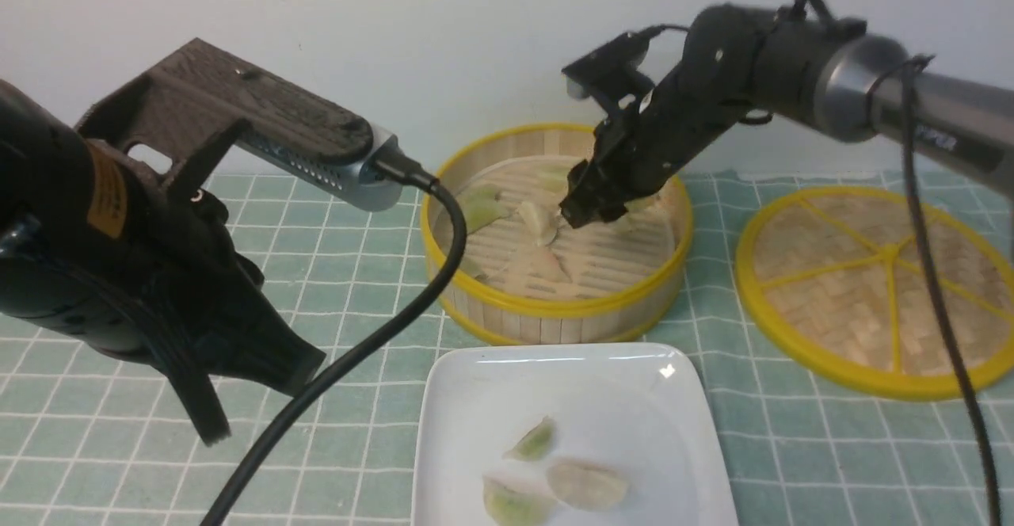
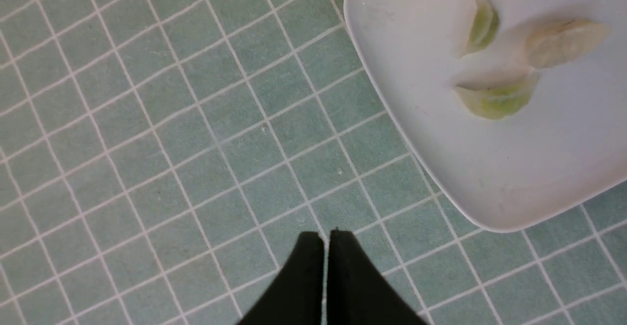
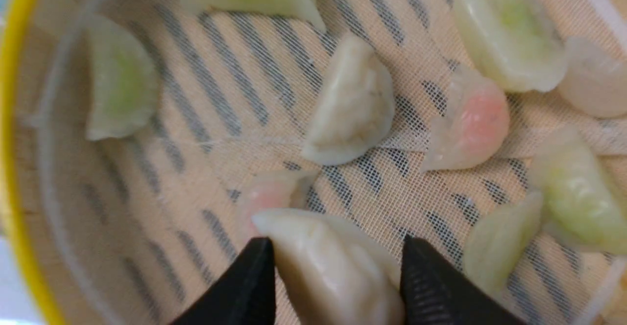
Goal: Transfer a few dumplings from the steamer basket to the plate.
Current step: Use the right arm to grab a dumpling from inside the steamer, then use the right arm to put the dumpling into the plate
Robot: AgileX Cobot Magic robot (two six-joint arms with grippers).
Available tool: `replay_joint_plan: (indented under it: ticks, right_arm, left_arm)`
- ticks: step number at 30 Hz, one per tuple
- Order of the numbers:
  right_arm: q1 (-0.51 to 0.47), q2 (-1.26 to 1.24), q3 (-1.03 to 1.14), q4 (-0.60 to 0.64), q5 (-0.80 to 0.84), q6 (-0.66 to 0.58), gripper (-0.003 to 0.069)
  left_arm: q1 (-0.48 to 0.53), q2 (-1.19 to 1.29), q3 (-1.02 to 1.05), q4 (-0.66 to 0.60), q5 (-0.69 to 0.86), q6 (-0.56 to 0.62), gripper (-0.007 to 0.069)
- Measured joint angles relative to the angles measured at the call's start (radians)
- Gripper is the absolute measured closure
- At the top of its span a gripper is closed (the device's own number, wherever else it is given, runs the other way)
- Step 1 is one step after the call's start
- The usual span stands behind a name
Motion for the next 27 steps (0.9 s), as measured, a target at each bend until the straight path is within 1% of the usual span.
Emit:
replay_joint_plan:
  ticks: [4, 6, 10, 14, 18, 20, 21, 23, 27]
  right_arm:
    - [0.000, -0.125, -0.008, -0.015, 0.149, 0.027, 0.0355]
    - [0.000, -0.206, -0.008, -0.031, 0.228, 0.070, 0.0355]
    - [0.000, -0.319, 0.032, -0.043, 0.248, 0.132, 0.0355]
    - [0.009, -0.478, 0.252, -0.021, 0.250, 0.154, 0.0355]
    - [0.046, -0.533, 0.470, 0.003, 0.251, 0.145, 0.0355]
    - [0.078, -0.518, 0.596, 0.016, 0.175, 0.138, 0.0355]
    - [0.081, -0.515, 0.615, 0.017, 0.164, 0.138, 0.0355]
    - [0.096, -0.468, 0.708, 0.025, -0.003, 0.138, 0.0355]
    - [0.096, -0.371, 0.736, 0.058, -0.145, 0.162, 0.0355]
  left_arm:
    - [0.000, 0.000, 0.000, 0.006, 0.000, 0.000, 0.0631]
    - [0.000, 0.000, 0.000, 0.006, 0.000, 0.000, 0.0631]
    - [0.000, -0.002, 0.000, 0.007, 0.001, 0.000, 0.0631]
    - [0.000, -0.004, 0.000, 0.007, 0.001, 0.000, 0.0631]
    - [0.000, -0.004, 0.000, 0.007, 0.001, 0.000, 0.0631]
    - [0.000, -0.004, 0.000, 0.006, 0.001, 0.000, 0.0631]
    - [0.000, -0.004, 0.000, 0.006, 0.001, 0.000, 0.0631]
    - [0.000, -0.005, 0.000, 0.006, 0.001, 0.000, 0.0631]
    - [0.000, -0.005, 0.000, 0.006, 0.001, 0.000, 0.0631]
